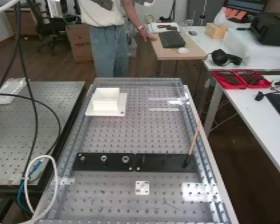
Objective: Grab the larger nut and place it in the white container
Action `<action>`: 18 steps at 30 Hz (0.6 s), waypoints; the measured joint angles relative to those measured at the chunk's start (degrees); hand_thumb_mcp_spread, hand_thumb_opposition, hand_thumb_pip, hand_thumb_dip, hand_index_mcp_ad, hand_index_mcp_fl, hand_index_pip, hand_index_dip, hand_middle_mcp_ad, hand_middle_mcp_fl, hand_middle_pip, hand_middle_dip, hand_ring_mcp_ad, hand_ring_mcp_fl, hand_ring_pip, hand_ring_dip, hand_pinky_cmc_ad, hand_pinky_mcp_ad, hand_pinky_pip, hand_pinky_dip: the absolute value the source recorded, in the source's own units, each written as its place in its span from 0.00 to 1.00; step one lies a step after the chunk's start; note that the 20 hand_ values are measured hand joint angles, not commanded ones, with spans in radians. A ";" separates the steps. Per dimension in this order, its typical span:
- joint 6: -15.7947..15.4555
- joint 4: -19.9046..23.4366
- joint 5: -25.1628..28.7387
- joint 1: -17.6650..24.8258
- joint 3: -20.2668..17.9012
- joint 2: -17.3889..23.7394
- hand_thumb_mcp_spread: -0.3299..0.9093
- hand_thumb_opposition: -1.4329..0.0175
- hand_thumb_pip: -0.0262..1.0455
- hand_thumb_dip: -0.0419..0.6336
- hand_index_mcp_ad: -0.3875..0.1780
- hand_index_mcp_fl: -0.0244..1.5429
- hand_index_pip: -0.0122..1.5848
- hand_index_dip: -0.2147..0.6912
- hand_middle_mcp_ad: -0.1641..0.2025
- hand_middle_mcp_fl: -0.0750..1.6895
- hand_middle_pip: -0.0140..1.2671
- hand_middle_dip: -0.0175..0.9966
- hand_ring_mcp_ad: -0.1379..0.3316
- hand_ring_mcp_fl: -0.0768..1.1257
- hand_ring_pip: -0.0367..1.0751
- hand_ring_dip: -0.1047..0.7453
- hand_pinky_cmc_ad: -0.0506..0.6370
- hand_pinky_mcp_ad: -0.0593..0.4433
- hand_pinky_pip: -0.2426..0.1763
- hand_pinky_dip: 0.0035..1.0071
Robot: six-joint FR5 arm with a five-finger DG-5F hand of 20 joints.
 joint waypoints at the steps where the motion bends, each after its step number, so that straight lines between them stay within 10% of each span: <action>1: -0.06 0.15 0.28 0.10 -0.34 0.16 0.39 0.50 0.47 0.14 0.61 0.03 0.07 0.26 0.51 0.05 0.11 0.19 0.62 0.07 0.11 0.19 0.53 0.68 0.40 0.32; 18: -0.41 6.28 0.68 -1.88 -7.91 1.38 0.40 0.48 0.49 0.13 0.61 0.03 0.07 0.26 0.55 0.05 0.11 0.19 0.65 0.07 0.11 0.19 0.55 0.68 0.40 0.32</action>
